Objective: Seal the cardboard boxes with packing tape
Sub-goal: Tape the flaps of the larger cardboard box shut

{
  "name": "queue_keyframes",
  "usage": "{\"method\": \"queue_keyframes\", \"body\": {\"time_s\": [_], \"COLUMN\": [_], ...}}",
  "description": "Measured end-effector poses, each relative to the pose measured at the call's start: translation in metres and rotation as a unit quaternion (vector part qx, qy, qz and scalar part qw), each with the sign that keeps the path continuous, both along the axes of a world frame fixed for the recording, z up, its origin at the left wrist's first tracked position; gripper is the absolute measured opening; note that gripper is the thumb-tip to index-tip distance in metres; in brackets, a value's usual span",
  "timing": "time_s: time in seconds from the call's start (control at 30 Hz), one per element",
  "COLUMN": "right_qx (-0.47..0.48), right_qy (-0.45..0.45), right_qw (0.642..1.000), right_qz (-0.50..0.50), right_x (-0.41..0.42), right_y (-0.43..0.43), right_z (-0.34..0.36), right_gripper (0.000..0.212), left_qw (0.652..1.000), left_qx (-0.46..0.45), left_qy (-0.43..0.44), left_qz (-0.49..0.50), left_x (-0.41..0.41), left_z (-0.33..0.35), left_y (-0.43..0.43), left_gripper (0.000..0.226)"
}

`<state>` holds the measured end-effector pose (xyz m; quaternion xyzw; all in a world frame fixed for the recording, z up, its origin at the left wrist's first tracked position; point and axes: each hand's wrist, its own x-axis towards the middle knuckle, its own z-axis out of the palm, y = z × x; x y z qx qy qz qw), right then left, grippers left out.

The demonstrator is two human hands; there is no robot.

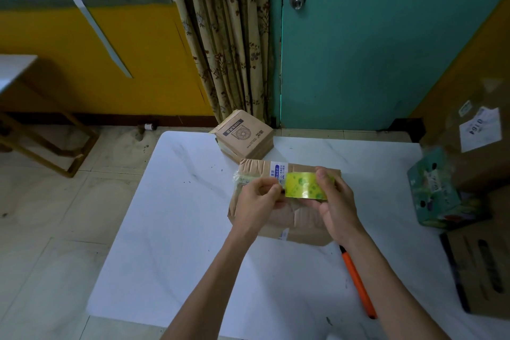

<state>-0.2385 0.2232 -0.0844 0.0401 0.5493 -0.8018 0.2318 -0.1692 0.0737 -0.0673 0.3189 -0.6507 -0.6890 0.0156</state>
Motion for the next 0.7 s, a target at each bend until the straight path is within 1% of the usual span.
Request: {"method": "queue_keyframes", "body": {"time_s": [0.03,0.1,0.13,0.17,0.23,0.27,0.33,0.5,0.6,0.7], "right_qx": [0.002,0.006,0.011,0.024,0.065,0.082,0.114,0.167,0.170,0.161], "right_qy": [0.005,0.011,0.016,0.026,0.052,0.067,0.099,0.162,0.181,0.189], "right_qw": [1.000,1.000,1.000,0.999,0.997,0.994,0.988,0.972,0.968,0.968], "right_qz": [0.005,0.004,0.001,-0.007,-0.009,-0.009,-0.011,-0.027,-0.028,-0.021], "right_x": [0.001,0.001,0.002,0.002,0.002,0.002,0.002,0.005,0.008,0.010], "right_y": [-0.001,-0.002,-0.003,-0.004,-0.007,-0.007,-0.008,-0.012,-0.014,-0.015], "right_z": [0.000,0.001,0.003,0.002,0.001,0.001,0.003,0.003,0.002,0.004], "right_gripper": [0.092,0.078,0.070,0.068,0.075,0.073,0.060,0.053,0.050,0.052], "left_qw": [1.000,0.995,0.993,0.993,0.995,0.995,0.997,0.998,0.998,0.998], "left_qx": [0.028,0.098,0.120,0.122,0.102,0.092,0.069,0.039,0.020,-0.009], "left_qy": [0.001,0.004,0.005,0.006,0.007,0.006,0.004,0.011,0.011,0.006], "left_qz": [-0.008,-0.016,-0.011,-0.004,0.013,0.022,0.041,0.051,0.053,0.054], "left_x": [0.001,0.002,0.002,0.001,0.000,-0.001,-0.002,-0.005,-0.005,-0.005], "left_z": [0.003,0.007,0.007,0.006,0.003,0.002,0.000,-0.001,-0.001,0.003], "left_y": [0.001,0.004,0.004,0.004,0.002,0.002,0.002,0.003,0.003,0.003], "left_gripper": [0.016,0.019,0.021,0.021,0.018,0.017,0.016,0.017,0.019,0.021]}}
